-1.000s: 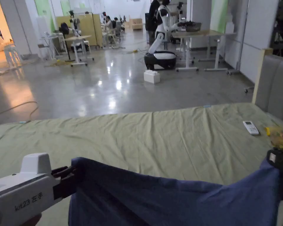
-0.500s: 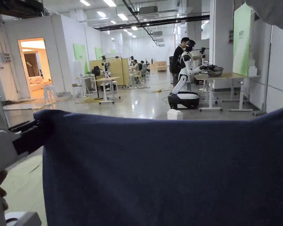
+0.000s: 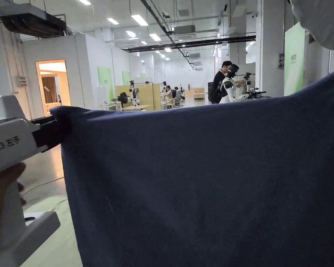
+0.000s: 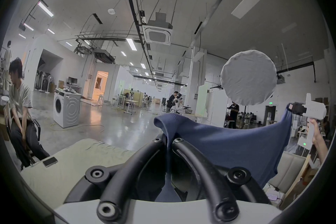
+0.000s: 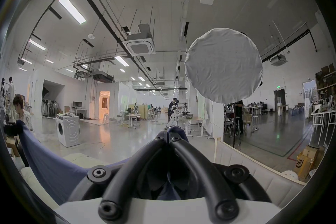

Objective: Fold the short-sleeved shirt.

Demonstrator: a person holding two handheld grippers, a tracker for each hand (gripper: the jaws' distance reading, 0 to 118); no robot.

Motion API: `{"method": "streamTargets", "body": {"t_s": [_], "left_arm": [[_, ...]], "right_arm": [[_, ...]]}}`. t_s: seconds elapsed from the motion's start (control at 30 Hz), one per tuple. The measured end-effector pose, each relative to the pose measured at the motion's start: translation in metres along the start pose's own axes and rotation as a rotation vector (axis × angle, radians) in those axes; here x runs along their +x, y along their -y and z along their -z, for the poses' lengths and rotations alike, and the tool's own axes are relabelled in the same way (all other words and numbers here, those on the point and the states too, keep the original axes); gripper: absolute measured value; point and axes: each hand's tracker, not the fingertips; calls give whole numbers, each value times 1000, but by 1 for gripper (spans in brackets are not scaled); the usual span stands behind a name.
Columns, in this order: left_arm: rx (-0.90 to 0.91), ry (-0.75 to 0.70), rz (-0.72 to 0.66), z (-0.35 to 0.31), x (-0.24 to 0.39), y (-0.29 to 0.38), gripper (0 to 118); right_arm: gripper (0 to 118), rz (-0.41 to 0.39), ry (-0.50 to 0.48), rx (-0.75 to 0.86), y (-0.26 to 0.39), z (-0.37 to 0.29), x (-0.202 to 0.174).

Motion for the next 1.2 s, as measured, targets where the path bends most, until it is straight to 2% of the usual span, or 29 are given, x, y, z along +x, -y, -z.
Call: {"method": "streamTargets", "body": {"t_s": [0.4,0.5,0.77,0.8,1.0,1.07,1.2], "left_arm": [[-21,-23,30,52,5,15,4],[-38,-33,40,76,2,21,4],[-72,-76,52,153,1,44,4],[-68,-69,52,160,-1,48,4],[-78,-92,62,198,-3,66,4],[-83,-108,48,204,-3,72,4],[-90,-113,38,209,0,80,4]], "right_arm": [[1,-17,36,-53,17,25,-20],[1,-66,77,-40,27,35,-27],[1,-128,102,-59,52,96,-38],[1,-121,37,-56,59,115,-43],[1,-241,65,-58,78,156,-45],[1,-233,71,-64,85,164,-46],[1,-109,106,-60,100,180,-40]]}}
